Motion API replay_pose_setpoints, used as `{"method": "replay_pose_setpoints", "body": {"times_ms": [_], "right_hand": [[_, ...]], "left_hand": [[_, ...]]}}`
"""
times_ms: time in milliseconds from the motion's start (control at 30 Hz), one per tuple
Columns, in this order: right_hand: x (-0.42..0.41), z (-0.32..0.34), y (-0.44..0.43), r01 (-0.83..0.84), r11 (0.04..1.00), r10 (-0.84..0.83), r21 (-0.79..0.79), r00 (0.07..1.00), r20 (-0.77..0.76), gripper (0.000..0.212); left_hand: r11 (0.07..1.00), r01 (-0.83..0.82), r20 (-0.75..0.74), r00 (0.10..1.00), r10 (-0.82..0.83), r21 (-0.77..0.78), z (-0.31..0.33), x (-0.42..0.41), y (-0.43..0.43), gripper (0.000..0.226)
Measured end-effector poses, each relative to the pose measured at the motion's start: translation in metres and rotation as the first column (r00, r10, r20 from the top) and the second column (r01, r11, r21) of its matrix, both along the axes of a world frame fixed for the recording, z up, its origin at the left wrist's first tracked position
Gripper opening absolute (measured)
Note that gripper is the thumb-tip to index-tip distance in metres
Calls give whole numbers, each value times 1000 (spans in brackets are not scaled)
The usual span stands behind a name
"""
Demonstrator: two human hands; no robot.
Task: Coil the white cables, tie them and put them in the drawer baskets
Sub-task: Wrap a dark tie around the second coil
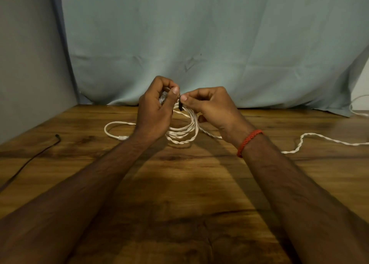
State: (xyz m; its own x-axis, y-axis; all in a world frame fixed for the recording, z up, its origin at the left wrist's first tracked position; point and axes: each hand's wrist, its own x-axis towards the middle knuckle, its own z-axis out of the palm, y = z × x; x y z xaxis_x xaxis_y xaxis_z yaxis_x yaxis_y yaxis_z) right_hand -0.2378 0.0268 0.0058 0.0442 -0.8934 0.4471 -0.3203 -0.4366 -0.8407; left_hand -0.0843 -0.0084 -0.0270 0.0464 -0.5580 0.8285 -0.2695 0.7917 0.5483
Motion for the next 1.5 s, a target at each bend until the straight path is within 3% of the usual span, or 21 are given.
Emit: {"method": "replay_pose_setpoints", "body": {"times_ms": [133,333,467,667,900,1267,1500], "right_hand": [[-2,4,7,-47,998,43,41,995,90,17],[-1,8,8,-70,994,70,85,998,0,9],[10,7,4,-2,1000,3,9,998,-57,15],[12,8,-1,100,995,-94,-25,980,173,24],[2,16,-2,196,980,-192,14,942,277,38],[-3,16,-3,125,981,-174,151,910,376,33],[3,12,-2,158,987,-140,-43,950,280,23]], "left_hand": [[998,51,65,997,-48,-34,3,-1,3,4],[996,84,34,996,-85,16,4,-2,7,5],[985,112,-16,994,-111,132,3,-2,7,14],[940,253,-152,963,-222,229,7,-6,10,38],[941,263,-3,963,-269,213,9,-16,16,36],[911,304,23,946,-323,278,10,-17,21,24],[919,278,-71,961,-269,279,2,-9,10,14]]}}
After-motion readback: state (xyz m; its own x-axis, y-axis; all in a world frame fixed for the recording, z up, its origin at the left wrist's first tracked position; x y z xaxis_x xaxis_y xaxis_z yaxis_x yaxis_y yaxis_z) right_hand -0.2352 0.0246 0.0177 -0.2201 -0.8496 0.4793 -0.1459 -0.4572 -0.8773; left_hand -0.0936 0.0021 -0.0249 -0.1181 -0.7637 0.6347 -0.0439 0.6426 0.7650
